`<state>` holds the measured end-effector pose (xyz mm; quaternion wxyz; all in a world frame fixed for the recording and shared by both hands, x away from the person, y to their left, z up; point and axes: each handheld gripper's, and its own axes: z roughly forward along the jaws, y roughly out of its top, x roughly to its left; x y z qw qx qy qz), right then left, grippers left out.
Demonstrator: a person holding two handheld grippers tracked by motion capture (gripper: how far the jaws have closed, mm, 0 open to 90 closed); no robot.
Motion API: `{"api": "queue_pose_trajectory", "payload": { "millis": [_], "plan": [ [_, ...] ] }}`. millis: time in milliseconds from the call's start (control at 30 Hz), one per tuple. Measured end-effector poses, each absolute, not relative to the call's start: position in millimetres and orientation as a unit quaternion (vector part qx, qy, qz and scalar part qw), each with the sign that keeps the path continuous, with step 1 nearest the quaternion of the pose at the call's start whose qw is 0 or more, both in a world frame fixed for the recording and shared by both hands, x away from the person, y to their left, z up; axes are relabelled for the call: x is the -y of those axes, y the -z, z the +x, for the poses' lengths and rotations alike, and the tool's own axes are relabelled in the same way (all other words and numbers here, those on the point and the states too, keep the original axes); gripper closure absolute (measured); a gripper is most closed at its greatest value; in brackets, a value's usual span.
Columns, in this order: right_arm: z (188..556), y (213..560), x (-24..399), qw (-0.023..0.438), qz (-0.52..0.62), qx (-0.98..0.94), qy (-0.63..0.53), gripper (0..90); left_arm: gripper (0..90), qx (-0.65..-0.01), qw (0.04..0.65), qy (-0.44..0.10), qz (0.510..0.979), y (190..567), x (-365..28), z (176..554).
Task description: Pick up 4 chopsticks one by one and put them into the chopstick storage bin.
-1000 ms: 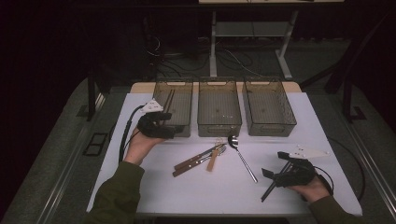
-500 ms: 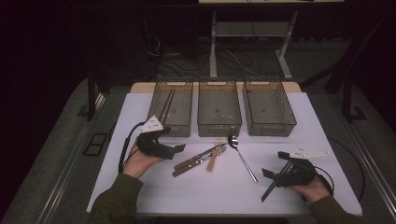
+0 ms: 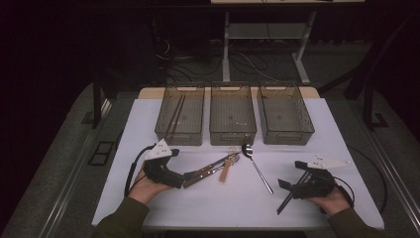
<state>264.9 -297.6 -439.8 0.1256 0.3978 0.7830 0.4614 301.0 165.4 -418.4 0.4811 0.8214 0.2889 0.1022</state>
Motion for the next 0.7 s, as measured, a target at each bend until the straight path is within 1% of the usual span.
{"api": "queue_pose_trajectory", "payload": {
  "millis": [400, 533, 700],
  "plan": [
    [264, 438, 299, 0.11, 0.394, -0.792, -0.453, 2.4, 0.0, -0.289, 0.475, -0.081, 0.827, 432, -168, 284],
    [264, 433, 302, 0.104, 0.387, -0.801, -0.445, 2.8, 0.0, -0.286, 0.47, -0.082, 0.831, 433, -167, 281],
    [263, 430, 309, 0.088, 0.381, -0.808, -0.44, 14.6, 0.0, -0.285, 0.467, -0.082, 0.833, 433, -166, 281]
  ]
}}
